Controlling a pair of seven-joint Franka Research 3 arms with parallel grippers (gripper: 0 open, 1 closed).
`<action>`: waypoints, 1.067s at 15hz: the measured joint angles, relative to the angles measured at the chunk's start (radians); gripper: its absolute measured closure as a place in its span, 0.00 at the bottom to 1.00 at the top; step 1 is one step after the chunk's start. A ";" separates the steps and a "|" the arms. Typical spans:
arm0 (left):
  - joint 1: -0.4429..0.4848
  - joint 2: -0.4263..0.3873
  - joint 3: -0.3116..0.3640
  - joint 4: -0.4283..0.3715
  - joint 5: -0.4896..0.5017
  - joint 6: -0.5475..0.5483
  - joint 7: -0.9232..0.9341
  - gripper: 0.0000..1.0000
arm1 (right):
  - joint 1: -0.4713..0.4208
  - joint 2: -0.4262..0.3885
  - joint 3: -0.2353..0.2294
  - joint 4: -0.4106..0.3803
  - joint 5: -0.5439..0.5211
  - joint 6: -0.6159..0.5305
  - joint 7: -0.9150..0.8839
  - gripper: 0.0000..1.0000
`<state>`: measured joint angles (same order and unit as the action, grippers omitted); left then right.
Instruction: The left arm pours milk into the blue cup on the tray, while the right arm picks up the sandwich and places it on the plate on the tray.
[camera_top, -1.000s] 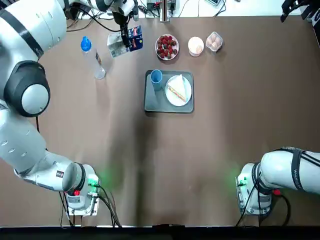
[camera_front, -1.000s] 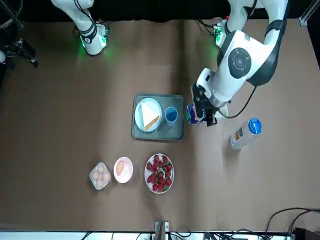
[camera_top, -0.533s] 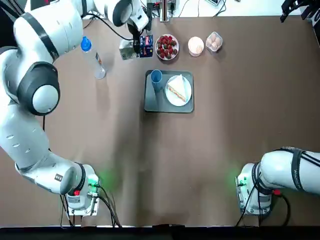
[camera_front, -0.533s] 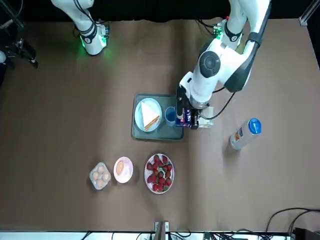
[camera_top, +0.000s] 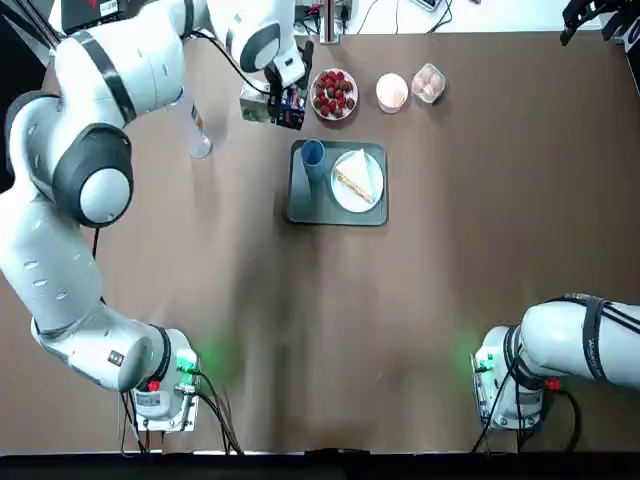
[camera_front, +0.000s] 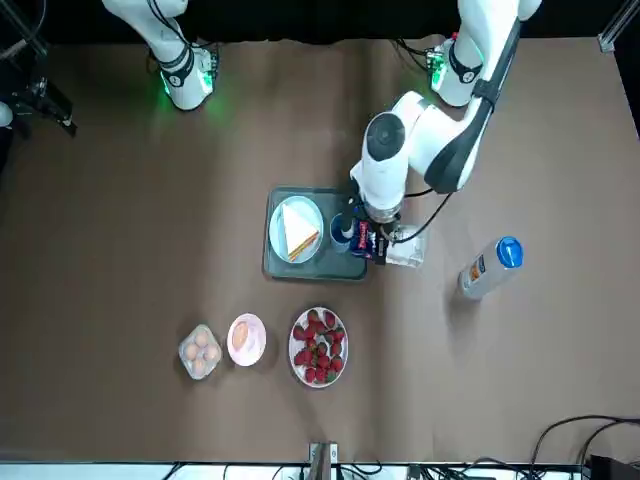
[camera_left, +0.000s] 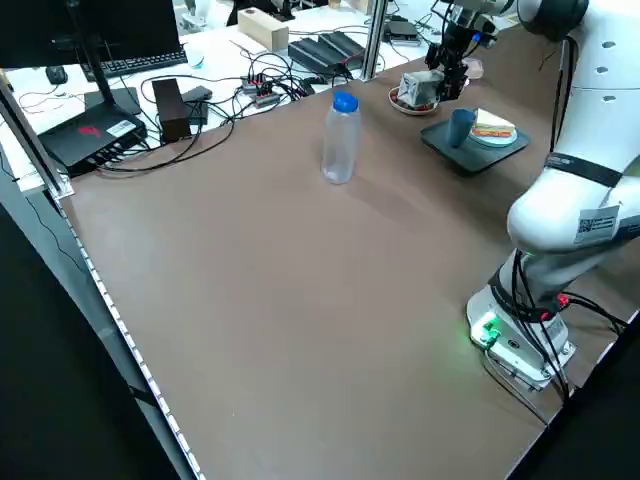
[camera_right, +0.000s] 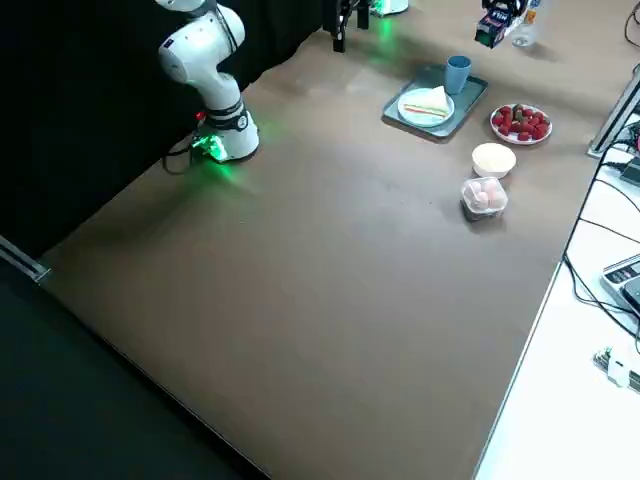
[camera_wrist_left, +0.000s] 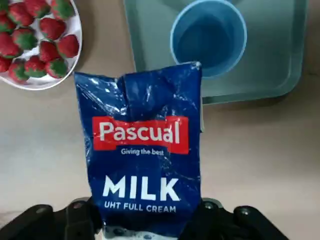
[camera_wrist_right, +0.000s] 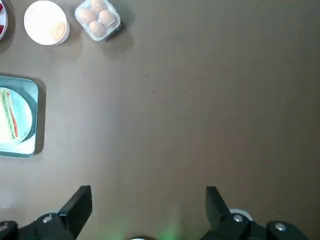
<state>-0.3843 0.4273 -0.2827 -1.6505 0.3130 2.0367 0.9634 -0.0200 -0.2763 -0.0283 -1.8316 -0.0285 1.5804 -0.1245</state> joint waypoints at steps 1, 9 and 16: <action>-0.007 0.012 0.000 0.000 0.014 0.005 0.009 0.41 | 0.000 0.000 0.000 0.000 0.000 0.000 0.000 0.00; -0.045 0.031 0.000 0.000 0.047 0.009 0.053 0.41 | 0.000 0.000 0.001 -0.008 0.000 0.000 0.000 0.00; -0.053 0.035 0.000 0.000 0.063 0.009 0.054 0.41 | -0.019 0.000 -0.012 -0.009 0.006 0.014 0.004 0.00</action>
<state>-0.4377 0.4626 -0.2831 -1.6503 0.3761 2.0462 1.0169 -0.0391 -0.2760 -0.0402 -1.8402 -0.0227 1.5940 -0.1201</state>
